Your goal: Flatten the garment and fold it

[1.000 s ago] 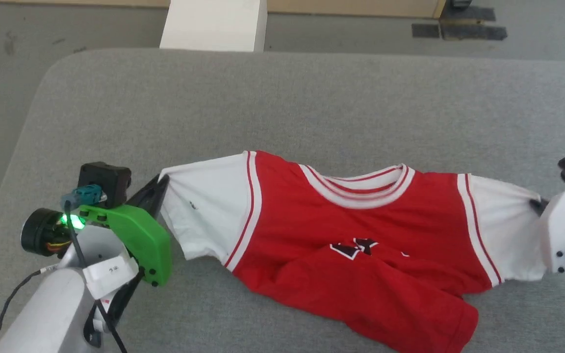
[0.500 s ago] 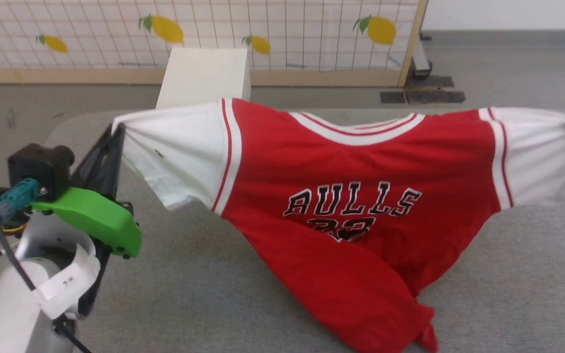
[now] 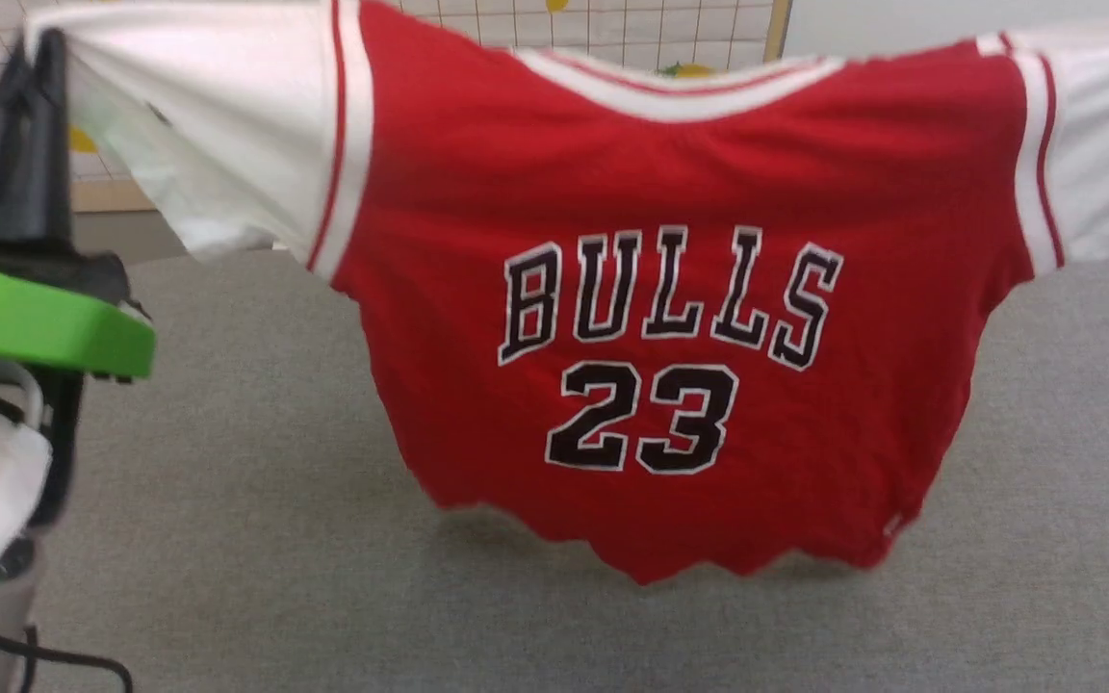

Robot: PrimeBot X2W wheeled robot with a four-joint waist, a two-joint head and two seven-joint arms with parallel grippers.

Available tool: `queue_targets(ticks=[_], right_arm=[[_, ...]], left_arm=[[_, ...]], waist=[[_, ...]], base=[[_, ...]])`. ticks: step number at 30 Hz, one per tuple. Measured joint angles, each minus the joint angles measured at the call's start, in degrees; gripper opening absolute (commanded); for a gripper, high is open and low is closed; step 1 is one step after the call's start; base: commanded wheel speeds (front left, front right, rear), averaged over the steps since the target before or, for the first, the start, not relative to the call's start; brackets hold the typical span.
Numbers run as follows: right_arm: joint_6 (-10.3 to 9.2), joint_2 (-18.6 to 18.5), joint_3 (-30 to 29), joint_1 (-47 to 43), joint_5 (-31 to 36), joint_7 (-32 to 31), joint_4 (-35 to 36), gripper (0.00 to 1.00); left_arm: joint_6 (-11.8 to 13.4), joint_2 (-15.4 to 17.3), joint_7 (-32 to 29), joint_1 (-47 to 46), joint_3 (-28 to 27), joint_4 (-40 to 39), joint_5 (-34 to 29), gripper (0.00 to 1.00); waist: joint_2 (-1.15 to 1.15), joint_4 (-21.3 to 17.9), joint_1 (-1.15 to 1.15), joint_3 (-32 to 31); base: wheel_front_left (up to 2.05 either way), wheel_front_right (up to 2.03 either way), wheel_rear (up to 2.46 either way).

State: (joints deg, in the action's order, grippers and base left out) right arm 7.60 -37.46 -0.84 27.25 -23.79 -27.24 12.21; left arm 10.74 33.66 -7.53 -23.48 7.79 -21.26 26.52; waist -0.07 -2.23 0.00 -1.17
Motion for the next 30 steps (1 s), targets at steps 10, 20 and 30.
queue_targets(ticks=[10,20,30], right_arm=[[0.00,-2.58,3.93,17.22,-2.49,2.91,-6.02,0.00],[0.00,0.16,11.28,42.46,-2.83,9.75,-22.42,0.00],[0.00,4.90,12.78,62.68,2.55,18.68,-40.08,0.00]], left_arm=[[-3.93,1.10,-3.53,-16.45,0.90,6.78,1.75,0.00],[-9.03,-0.20,-3.27,-42.04,4.31,24.75,0.64,0.00],[-10.22,-5.04,3.58,-60.71,5.25,39.98,-0.64,0.00]], waist=[[0.00,-0.95,0.00,7.33],[0.00,-1.91,0.01,19.11],[0.00,-2.37,0.02,30.40]], base=[[0.00,0.00,0.00],[0.00,0.00,0.00],[0.00,0.00,0.00]])
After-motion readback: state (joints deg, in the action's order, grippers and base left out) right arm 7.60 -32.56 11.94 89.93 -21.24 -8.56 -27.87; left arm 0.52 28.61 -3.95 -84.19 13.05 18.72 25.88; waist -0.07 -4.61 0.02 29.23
